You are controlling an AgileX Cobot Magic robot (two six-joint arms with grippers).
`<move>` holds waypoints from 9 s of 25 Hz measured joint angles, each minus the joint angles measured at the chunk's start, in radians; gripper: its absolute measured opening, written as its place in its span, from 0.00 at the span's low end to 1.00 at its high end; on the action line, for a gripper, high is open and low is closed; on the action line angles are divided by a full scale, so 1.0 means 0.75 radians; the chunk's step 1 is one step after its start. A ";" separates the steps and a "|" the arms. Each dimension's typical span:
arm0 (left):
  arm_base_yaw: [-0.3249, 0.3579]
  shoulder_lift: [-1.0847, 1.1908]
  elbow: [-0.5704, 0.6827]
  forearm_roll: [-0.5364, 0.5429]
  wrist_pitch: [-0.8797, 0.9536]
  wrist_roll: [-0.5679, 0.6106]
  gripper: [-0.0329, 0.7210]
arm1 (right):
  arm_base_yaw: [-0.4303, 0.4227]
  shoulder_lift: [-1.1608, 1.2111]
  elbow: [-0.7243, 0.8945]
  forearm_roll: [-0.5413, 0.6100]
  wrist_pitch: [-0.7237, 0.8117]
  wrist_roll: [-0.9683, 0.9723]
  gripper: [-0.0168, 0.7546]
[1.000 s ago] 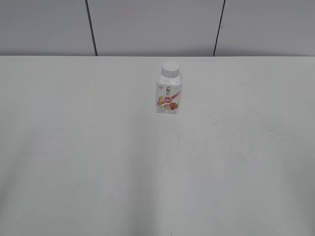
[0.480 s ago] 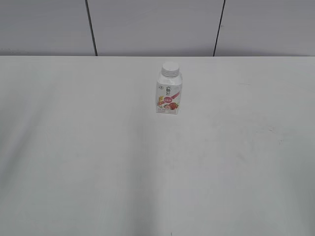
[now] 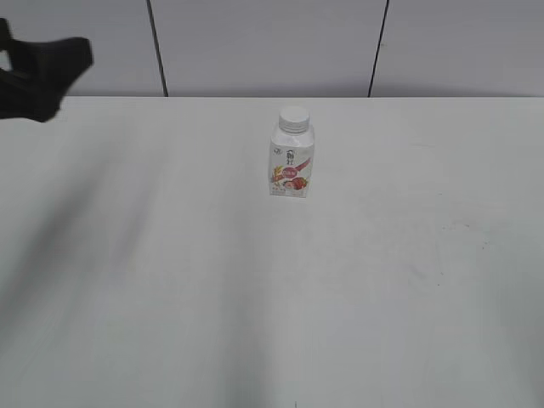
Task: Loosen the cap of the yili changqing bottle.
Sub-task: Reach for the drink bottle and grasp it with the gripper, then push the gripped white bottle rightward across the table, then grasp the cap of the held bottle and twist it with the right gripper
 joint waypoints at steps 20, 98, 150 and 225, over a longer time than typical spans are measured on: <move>0.150 1.181 -0.444 1.149 -0.970 -0.430 0.82 | 0.000 0.000 0.000 0.000 0.000 0.000 0.73; 0.000 2.154 -1.795 1.663 -1.159 -1.060 0.75 | 0.000 0.000 0.000 0.000 -0.001 0.000 0.73; -0.005 1.805 -1.202 1.578 -1.137 -0.749 0.53 | 0.000 0.000 0.000 0.000 -0.001 0.000 0.73; -0.002 1.759 -0.840 1.512 -1.196 -0.454 0.53 | 0.000 0.811 -0.290 0.187 -0.045 -0.006 0.72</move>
